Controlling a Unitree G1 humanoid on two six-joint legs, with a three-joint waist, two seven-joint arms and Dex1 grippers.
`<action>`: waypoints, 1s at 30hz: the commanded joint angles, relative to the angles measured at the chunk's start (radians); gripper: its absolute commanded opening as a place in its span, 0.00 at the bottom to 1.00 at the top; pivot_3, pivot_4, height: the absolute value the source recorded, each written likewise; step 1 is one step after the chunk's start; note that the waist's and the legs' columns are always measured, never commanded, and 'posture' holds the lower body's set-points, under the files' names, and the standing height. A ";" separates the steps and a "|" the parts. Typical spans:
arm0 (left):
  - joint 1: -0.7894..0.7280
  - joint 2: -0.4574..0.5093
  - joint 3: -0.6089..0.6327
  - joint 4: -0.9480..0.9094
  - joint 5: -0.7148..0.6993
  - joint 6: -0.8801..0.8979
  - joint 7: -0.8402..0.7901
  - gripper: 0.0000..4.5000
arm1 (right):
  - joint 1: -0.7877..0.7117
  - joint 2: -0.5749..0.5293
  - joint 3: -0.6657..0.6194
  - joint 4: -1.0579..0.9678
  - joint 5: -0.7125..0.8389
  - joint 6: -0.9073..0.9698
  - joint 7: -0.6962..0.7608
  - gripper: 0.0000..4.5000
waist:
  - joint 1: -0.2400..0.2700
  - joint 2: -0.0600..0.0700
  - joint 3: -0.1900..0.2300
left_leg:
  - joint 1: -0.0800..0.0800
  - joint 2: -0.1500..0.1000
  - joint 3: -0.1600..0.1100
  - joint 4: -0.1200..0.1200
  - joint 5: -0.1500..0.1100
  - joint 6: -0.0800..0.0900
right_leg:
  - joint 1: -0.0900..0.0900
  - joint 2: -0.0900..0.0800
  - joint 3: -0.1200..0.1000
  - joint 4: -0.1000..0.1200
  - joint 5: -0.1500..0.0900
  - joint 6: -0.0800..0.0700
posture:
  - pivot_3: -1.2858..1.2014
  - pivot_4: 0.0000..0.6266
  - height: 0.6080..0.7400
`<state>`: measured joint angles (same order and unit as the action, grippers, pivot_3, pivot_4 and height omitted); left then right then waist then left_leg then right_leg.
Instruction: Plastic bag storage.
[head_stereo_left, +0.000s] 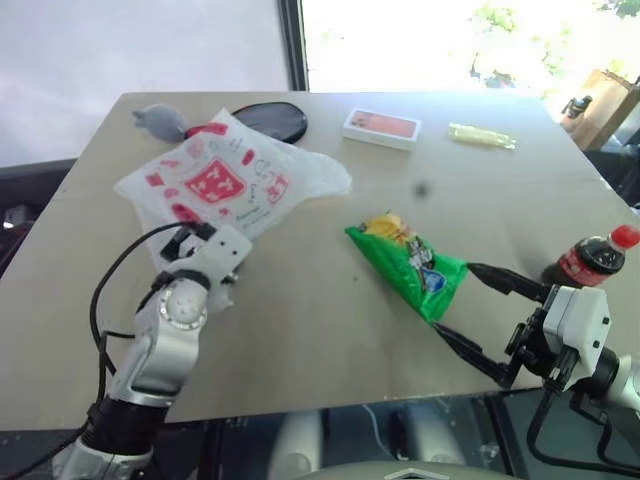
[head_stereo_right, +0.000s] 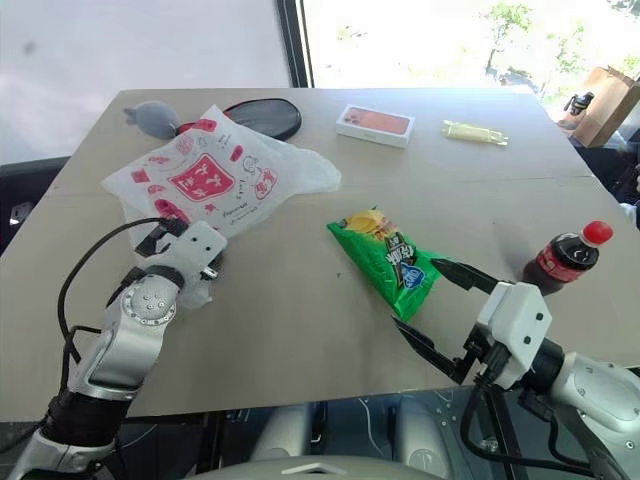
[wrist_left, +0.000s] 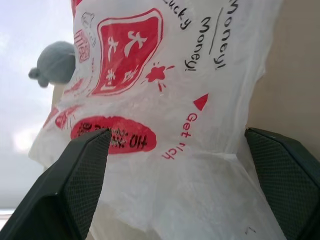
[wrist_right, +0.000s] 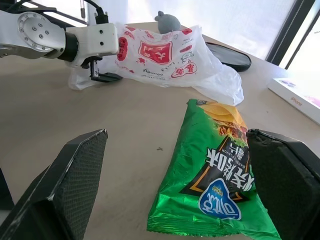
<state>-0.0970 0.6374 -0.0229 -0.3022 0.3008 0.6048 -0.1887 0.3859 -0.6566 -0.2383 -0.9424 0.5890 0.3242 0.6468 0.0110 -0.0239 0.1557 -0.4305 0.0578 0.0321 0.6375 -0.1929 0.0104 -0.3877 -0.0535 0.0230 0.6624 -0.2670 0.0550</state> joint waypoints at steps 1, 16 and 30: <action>0.023 -0.010 0.083 -0.041 -0.022 -0.039 0.000 0.99 | -0.004 -0.006 -0.028 -0.036 0.018 -0.006 -0.004 1.00 | 0.001 0.000 0.000 | 0.000 0.000 0.000 0.000 0.000 0.000 | 0.000 0.000 0.000 0.000 0.000 0.000 | 0.52 0.24 1.00; 0.070 0.013 0.126 0.000 0.030 -0.092 0.002 0.99 | -0.025 -0.015 -0.026 -0.046 0.034 0.020 -0.011 1.00 | 0.002 0.000 0.000 | -0.001 0.000 0.000 0.000 0.000 0.000 | 0.000 -0.001 -0.001 -0.001 0.000 0.000 | 0.52 0.24 1.00; -0.190 -0.056 -0.023 0.341 0.161 -0.179 0.121 0.99 | -0.041 -0.012 -0.014 -0.046 0.036 0.037 -0.020 1.00 | 0.005 0.000 0.000 | -0.001 -0.001 -0.001 0.000 0.000 0.000 | 0.000 -0.001 -0.001 -0.001 0.000 0.000 | 0.52 0.24 1.00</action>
<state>-0.2624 0.5872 -0.0294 -0.0005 0.4428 0.4587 -0.0836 0.3461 -0.6673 -0.2467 -0.9600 0.6180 0.3686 0.6321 0.0156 -0.0242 0.1555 -0.4312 0.0566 0.0315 0.6372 -0.1929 0.0105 -0.3878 -0.0540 0.0215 0.6618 -0.2670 0.0552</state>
